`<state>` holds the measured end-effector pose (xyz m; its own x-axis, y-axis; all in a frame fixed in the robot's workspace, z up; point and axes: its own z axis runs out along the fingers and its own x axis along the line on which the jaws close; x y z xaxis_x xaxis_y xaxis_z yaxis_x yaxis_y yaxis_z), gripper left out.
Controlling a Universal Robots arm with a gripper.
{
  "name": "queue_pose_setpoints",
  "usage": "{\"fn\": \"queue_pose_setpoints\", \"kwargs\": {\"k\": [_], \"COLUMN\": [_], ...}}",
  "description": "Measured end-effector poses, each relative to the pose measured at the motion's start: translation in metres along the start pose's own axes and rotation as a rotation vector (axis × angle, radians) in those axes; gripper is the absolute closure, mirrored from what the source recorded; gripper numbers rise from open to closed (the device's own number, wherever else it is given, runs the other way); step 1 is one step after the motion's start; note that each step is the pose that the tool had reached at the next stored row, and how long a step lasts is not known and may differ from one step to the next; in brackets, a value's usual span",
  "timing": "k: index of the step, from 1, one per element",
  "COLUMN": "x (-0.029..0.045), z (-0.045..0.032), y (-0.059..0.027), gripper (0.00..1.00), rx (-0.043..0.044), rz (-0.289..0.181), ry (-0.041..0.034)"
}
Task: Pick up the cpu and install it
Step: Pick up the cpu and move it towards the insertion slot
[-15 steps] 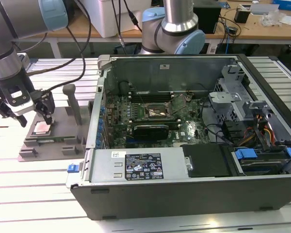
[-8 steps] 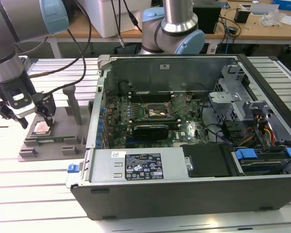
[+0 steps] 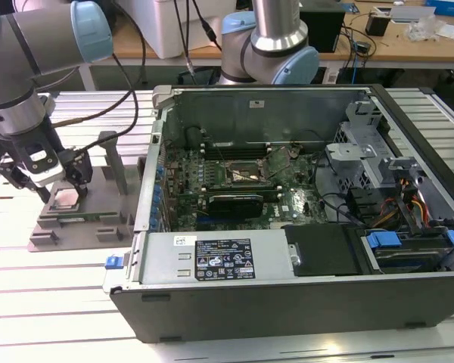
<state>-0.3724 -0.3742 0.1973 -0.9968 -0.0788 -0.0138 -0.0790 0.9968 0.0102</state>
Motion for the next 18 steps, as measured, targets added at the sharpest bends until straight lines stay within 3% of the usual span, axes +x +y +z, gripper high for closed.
{"fn": "queue_pose_setpoints", "kwargs": {"k": [2,6,10,11,12,14,16,18], "x": [0.0005,0.0009,0.0012,0.0016,0.0015,0.0015,0.0014,0.0015], "z": [0.0042,0.0067,0.0068,0.0066,0.0066,0.0068,-0.0012,-0.0018], "y": [0.0002,0.0008,0.0008,0.0009,0.0009,0.0009,0.0012,0.0027], "gripper": [0.28,0.28,0.28,0.29,0.46,0.46,0.46,0.46], "rx": [-0.0012,-0.0116,-0.0117,-0.0116,-0.0115,-0.0117,-0.0118,-0.0115], "rz": [0.0,0.0,0.0,0.0,0.0,0.0,0.0,0.0], "ry": [0.0001,-0.001,-0.0009,0.0002,-0.0005,-0.001,-0.0011,-0.0007]}}
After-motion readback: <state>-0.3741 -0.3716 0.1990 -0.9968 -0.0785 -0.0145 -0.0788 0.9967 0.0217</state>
